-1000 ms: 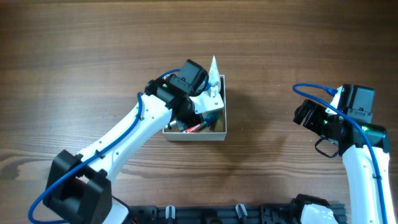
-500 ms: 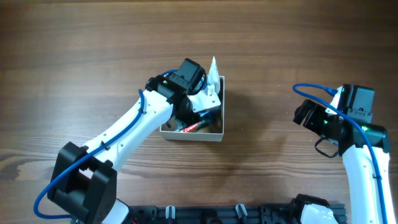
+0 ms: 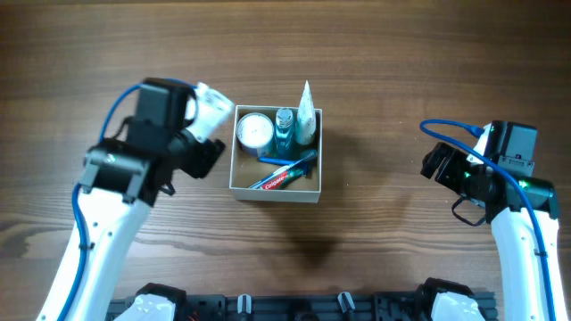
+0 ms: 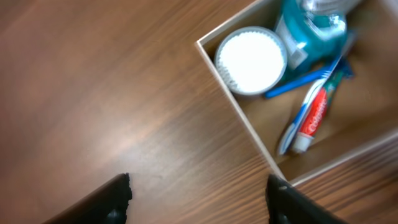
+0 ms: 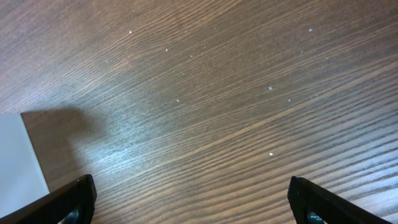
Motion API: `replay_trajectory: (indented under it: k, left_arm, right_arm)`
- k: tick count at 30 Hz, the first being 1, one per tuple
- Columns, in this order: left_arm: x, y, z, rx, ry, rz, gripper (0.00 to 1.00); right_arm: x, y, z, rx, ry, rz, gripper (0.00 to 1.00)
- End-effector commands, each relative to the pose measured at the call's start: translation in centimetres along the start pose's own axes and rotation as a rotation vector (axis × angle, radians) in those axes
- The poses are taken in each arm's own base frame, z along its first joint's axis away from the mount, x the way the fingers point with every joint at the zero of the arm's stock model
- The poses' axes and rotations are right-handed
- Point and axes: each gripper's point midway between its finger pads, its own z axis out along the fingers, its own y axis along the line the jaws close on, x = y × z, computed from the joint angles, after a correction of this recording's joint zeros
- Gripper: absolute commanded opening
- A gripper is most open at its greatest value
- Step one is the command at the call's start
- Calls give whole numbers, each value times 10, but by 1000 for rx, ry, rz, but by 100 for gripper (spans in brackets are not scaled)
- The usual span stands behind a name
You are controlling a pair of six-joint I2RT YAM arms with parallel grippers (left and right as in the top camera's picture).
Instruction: Pack container
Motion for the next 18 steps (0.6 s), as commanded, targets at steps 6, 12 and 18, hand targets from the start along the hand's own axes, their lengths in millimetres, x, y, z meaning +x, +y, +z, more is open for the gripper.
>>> replay_trajectory:
  k: [6,12,18]
  left_arm:
    - [51,26,96,203,279,-448,4]
    - [77,2,146,310,459,-586,4]
    - [62,-27,149,354,466,-608,4]
  right_arm:
    - [1,2,1,-12,8,-14,100]
    - [1,2,1,-12,8,-14,100]
    - [1,1,1,-12,9,-14,100]
